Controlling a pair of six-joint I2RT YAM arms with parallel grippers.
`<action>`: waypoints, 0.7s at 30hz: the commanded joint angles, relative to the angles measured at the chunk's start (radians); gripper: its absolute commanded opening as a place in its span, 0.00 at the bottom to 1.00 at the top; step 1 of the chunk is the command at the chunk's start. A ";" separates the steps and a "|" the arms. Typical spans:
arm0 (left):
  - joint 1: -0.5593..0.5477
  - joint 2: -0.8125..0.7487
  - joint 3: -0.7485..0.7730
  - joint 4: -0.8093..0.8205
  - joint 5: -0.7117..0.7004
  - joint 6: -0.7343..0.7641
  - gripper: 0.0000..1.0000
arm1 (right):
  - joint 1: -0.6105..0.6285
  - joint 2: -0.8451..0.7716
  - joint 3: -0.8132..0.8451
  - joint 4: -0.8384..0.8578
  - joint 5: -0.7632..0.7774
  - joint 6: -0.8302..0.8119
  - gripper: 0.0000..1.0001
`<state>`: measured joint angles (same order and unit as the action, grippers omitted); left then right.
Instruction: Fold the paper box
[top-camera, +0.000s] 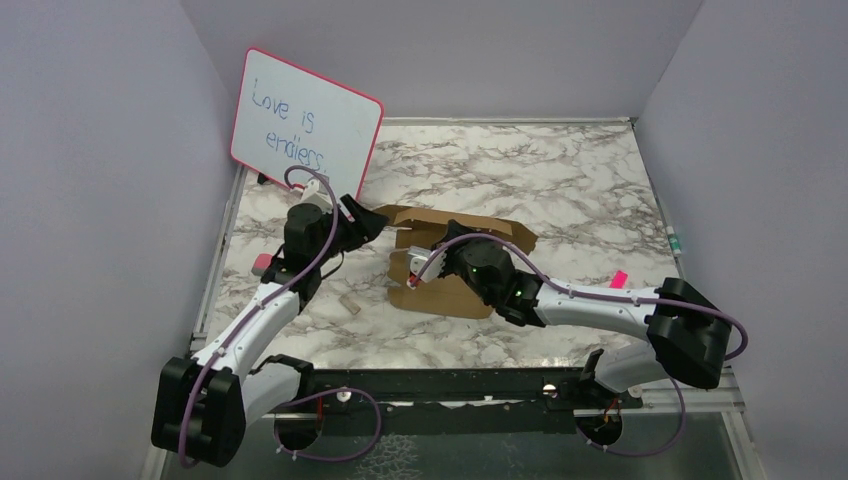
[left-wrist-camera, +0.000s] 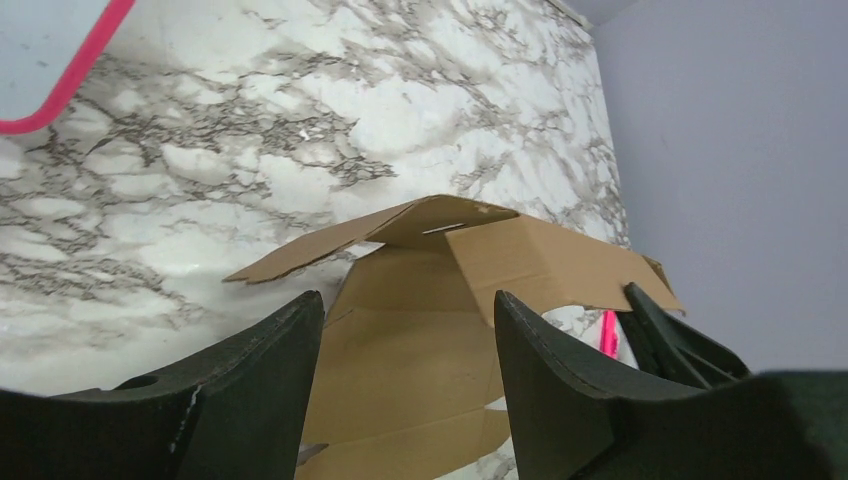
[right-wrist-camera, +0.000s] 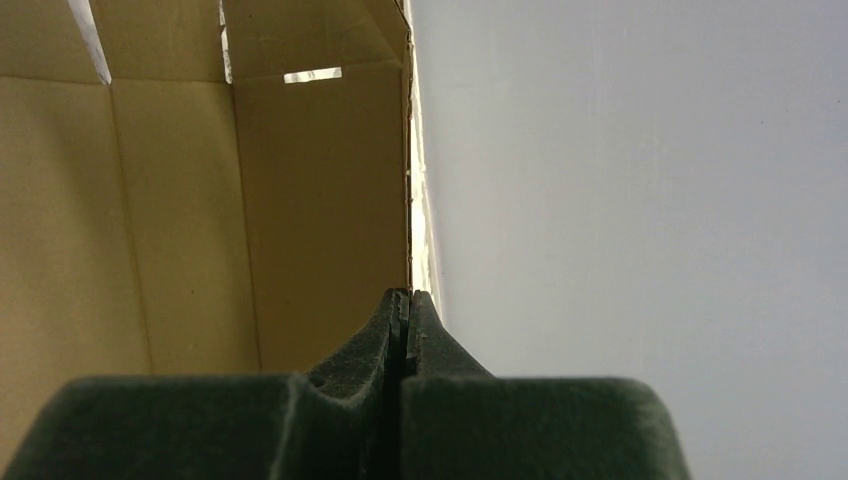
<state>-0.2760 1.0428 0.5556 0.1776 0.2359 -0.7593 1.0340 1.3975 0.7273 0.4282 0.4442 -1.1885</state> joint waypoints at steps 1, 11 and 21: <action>0.004 0.029 0.070 0.007 0.082 0.019 0.63 | -0.002 0.024 0.009 0.047 0.017 -0.044 0.01; 0.000 0.132 0.090 0.072 0.156 0.007 0.49 | 0.000 0.026 0.016 0.047 -0.005 -0.062 0.01; -0.113 0.208 0.128 0.111 0.107 0.000 0.37 | 0.011 0.039 0.037 0.070 -0.023 -0.092 0.01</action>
<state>-0.3370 1.2331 0.6315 0.2375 0.3595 -0.7658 1.0351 1.4200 0.7284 0.4347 0.4431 -1.2514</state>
